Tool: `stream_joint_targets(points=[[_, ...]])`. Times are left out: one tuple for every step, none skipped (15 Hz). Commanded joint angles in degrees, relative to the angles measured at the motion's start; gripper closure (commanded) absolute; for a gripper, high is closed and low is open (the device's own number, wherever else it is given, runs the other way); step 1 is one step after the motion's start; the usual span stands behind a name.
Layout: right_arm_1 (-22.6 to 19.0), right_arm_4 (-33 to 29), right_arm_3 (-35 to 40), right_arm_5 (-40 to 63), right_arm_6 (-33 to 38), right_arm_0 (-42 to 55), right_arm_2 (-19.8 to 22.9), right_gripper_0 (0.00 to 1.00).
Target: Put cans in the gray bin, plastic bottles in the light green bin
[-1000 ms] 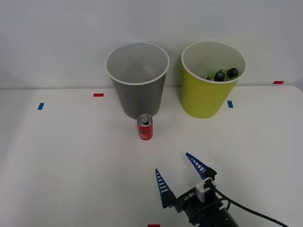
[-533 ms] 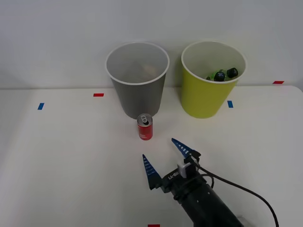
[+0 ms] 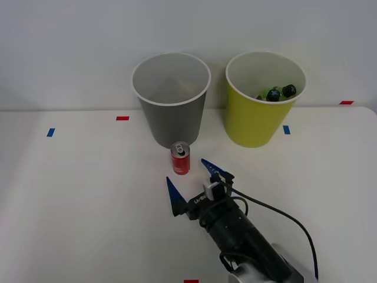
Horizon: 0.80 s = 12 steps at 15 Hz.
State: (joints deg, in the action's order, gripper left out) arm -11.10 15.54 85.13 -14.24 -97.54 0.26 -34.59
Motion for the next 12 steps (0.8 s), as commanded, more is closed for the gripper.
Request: stream_joint_targets(points=[[2.0,0.2,-5.6,-3.0,0.1,-4.0,0.3,0.00],[2.8,0.2,-8.3,-4.6,-0.1,-5.5,0.5,0.00],[3.3,0.2,-9.5,-4.8,0.0,-6.3,0.7,0.00],[3.8,-0.1,-11.3,-4.8,-0.1,-7.6,1.0,0.00],[4.1,0.0,-12.1,-4.8,-0.3,-8.0,1.1,0.00],[4.1,-0.1,-12.4,-4.9,-0.2,-8.4,1.1,0.00],[4.0,-0.1,-12.4,-4.7,-0.3,-8.9,0.9,0.00],[4.0,-0.2,-12.5,-4.4,-0.4,-9.1,0.8,0.00],[3.9,-0.2,-12.5,-3.7,-0.4,-9.5,0.7,0.00],[3.9,-0.3,-12.5,-3.0,-0.4,-9.8,0.7,0.00],[4.0,-0.3,-12.5,-1.8,-0.3,-10.3,0.8,0.00],[3.9,-0.3,-12.5,-0.9,-0.3,-10.8,0.8,0.00]])
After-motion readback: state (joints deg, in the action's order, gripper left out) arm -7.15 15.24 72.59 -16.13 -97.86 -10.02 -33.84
